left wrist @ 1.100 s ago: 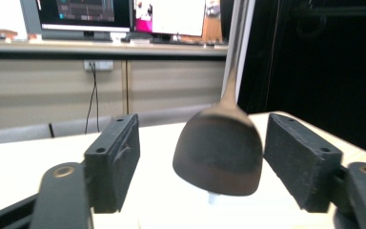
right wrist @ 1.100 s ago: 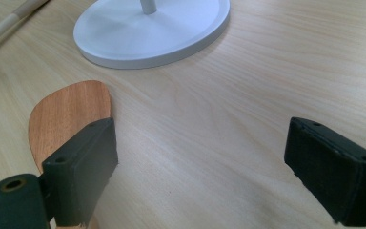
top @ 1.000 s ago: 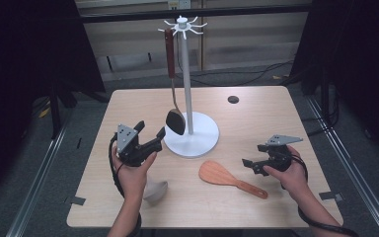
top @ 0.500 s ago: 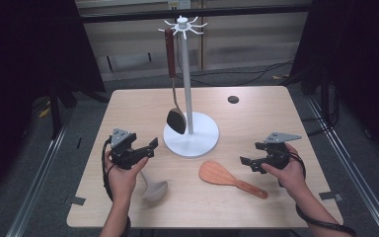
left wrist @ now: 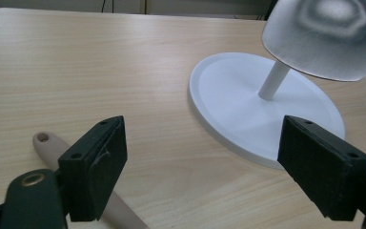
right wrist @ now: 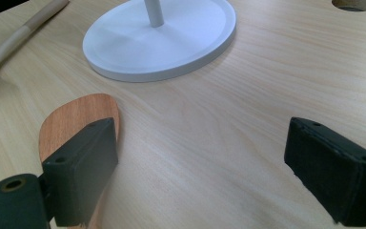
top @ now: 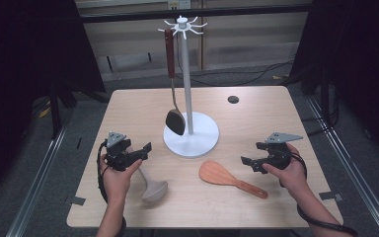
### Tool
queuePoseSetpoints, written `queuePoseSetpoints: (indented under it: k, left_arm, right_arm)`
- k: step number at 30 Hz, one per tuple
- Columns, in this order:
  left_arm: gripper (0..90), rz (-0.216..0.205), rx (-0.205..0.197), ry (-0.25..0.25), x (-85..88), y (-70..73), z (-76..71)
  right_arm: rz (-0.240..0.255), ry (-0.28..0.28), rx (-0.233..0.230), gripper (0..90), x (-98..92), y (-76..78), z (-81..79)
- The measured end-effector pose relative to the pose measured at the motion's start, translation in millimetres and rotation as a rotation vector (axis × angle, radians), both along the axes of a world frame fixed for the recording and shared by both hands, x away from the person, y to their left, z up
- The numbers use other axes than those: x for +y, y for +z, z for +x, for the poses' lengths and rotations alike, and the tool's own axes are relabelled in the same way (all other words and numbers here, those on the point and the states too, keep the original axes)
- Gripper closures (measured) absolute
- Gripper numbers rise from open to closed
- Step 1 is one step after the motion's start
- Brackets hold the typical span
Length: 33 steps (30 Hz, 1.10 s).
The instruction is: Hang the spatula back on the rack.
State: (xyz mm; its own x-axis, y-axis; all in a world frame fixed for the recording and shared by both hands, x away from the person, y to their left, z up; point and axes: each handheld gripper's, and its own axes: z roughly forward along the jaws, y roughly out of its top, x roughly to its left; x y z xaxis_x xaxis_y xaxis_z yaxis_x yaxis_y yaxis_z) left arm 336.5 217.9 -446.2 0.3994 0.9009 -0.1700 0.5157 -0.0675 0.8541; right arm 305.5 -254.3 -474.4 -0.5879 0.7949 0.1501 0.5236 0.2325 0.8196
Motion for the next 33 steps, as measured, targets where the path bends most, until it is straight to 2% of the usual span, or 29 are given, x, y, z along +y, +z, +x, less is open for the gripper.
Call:
queuePoseSetpoints:
  k: [3, 5, 10, 11, 12, 15, 20, 22, 28, 33]
  left_arm:
    - [21.4, 0.031, 0.005, 0.007, 2.5, -2.5, -0.1]
    - [25.1, 0.032, 0.017, 0.013, 5.1, -4.1, -0.6]
    - [42.5, 0.055, 0.047, 0.043, 11.1, -7.1, -1.3]
    - [44.6, 0.070, 0.058, 0.050, 13.8, -7.4, -1.6]
    - [51.3, 0.071, 0.068, 0.056, 15.0, -7.6, -1.7]
    - [61.5, 0.094, 0.080, 0.078, 18.9, -8.6, -2.7]
    - [76.3, 0.084, 0.101, 0.086, 22.0, -11.1, -2.9]
    - [80.3, 0.093, 0.129, 0.098, 22.6, -13.9, -2.4]
    - [89.3, 0.108, 0.175, 0.161, 28.9, -20.9, 0.5]
    - [90.0, 0.125, 0.230, 0.197, 32.7, -33.6, 5.4]
  right_arm:
    - [-0.003, -0.002, 0.001, 10.2, -0.9, -0.7, 0.8]
    - [-0.003, -0.004, 0.001, 10.1, -0.8, -0.4, 0.8]
    - [-0.002, 0.000, 0.002, 10.2, 0.6, -0.2, 0.1]
    - [-0.003, 0.002, 0.003, 10.1, 0.7, -0.3, 0.1]
    - [-0.005, 0.002, 0.002, 10.1, 0.9, -0.5, 0.0]
    - [-0.005, 0.002, 0.002, 10.1, 0.5, -0.9, 0.5]
    - [-0.002, 0.000, 0.003, 10.1, 0.0, -0.4, 0.8]
    - [-0.003, 0.001, 0.002, 10.1, -0.1, -0.6, 1.0]
    - [-0.003, 0.000, 0.003, 10.2, 0.1, -1.0, 1.1]
    - [-0.001, -0.007, 0.005, 10.2, -2.1, -1.2, 1.0]
